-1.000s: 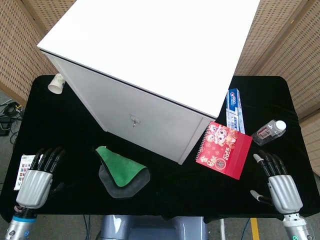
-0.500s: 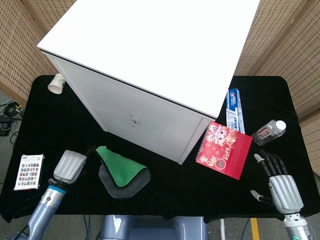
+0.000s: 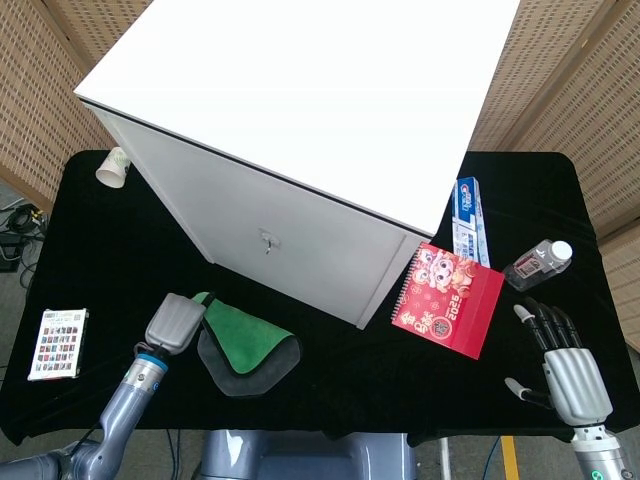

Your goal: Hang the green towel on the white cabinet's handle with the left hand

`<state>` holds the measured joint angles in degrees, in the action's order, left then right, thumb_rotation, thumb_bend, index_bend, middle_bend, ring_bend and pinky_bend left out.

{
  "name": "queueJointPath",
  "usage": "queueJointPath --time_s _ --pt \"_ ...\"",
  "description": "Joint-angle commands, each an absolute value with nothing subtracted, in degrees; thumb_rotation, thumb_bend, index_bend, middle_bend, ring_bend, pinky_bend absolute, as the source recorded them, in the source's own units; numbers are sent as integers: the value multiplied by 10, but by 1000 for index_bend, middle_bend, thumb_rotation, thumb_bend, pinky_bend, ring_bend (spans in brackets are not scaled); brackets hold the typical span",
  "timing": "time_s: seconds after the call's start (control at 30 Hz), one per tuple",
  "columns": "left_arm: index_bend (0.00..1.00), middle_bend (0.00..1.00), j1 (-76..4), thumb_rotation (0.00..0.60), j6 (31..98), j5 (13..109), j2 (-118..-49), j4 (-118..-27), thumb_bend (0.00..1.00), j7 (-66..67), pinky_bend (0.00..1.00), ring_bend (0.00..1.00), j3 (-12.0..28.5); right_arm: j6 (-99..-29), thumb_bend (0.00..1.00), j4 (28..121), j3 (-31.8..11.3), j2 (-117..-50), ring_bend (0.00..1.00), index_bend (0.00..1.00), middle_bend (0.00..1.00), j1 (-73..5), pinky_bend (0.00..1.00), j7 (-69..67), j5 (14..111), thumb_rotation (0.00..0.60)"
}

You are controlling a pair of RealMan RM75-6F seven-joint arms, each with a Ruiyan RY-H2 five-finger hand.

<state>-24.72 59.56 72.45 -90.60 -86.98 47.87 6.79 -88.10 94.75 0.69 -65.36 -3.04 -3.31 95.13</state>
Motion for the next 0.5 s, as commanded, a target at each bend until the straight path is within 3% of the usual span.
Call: queueJointPath --time_s 0.03,0.13,0.3,0.5 --pt "238 718 -255 600 595 714 -915 -855 187 485 625 697 64 -881 150 947 7 -655 0 0 0 -31 0 -32 952 600" --pt "262 719 -262 600 595 706 -924 -843 279 489 625 697 61 -880 150 947 8 -656 0 0 0 -31 0 -29 953 600" --pt "373 736 -268 600 612 723 -948 -810 589 489 625 706 47 -880 150 947 7 -657 0 0 0 -31 0 -29 953 600" --pt "505 758 -269 600 630 748 -973 -764 647 468 625 721 32 -881 150 947 8 -657 0 0 0 -31 0 -30 955 600"
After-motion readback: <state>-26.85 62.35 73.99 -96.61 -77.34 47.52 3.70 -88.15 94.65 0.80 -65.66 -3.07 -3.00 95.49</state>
